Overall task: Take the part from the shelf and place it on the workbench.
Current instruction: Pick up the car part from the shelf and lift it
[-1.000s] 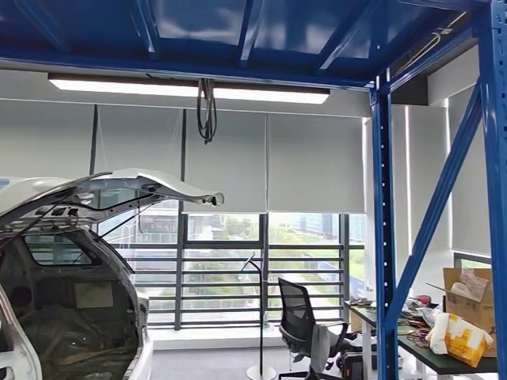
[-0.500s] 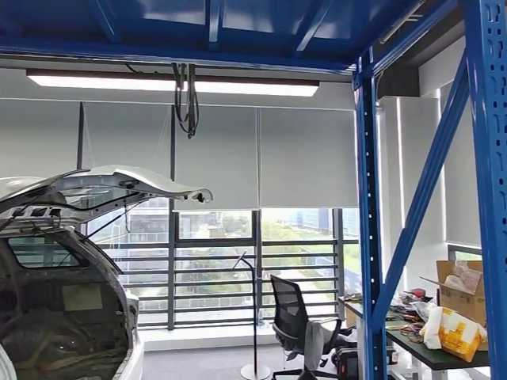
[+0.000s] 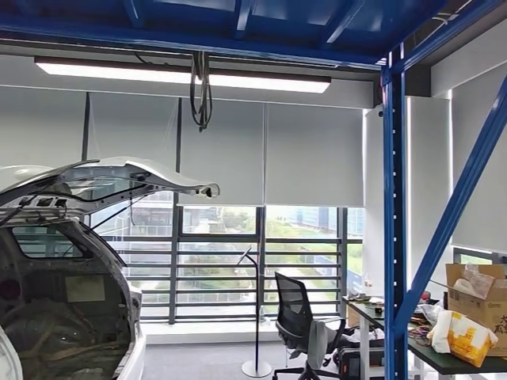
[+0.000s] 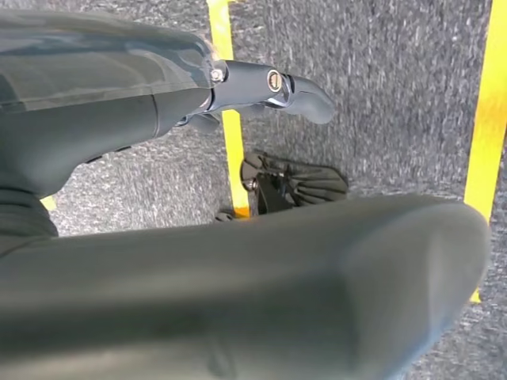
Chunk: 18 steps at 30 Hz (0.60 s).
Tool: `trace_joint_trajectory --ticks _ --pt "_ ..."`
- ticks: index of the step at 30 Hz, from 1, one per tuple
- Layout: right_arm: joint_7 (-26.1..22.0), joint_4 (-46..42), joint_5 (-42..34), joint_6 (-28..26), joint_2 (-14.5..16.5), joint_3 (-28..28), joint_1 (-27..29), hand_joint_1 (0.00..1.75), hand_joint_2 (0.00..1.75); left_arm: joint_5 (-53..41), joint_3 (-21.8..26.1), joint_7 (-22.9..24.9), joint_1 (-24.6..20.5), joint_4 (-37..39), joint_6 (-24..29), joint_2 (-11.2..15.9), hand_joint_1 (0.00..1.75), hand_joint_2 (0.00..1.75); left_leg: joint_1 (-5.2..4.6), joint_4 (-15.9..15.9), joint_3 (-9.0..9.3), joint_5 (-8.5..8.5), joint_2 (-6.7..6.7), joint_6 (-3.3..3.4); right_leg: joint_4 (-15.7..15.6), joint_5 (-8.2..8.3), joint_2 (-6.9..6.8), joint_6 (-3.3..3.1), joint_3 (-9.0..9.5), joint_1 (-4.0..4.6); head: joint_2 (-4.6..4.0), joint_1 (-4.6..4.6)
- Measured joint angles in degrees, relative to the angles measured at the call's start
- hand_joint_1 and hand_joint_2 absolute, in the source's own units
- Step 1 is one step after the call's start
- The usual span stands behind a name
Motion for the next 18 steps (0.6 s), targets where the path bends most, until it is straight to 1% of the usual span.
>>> trace_joint_trajectory --ticks 6,14,18 --pt "3.07 4.98 4.36 2.76 -1.21 2.17 -4.04 0.00 1.75 -0.04 -0.89 -0.05 -0.21 0.00 -0.20 0.02 0.00 0.00 -0.01 0.01 0.12 0.17 0.00 0.22 -0.02 0.17 -0.01 0.27 0.09 0.00 -0.02 0.00" --pt "4.32 9.02 6.61 4.24 -2.06 4.26 -6.62 0.00 1.75 -0.10 -1.71 -0.05 -0.33 0.00 -0.39 0.02 0.00 0.00 0.05 0.01 0.19 0.19 0.00 0.23 -0.01 0.17 -0.02 0.27 0.16 0.08 -0.02 0.00" --pt "5.72 13.98 11.48 4.74 -1.74 6.55 -9.87 0.00 1.75 -0.17 -2.45 -0.03 -0.60 0.00 -0.64 0.02 0.00 0.00 0.12 0.00 0.19 0.19 0.02 0.23 -0.01 0.17 -0.01 0.27 0.17 0.15 -0.02 0.00"
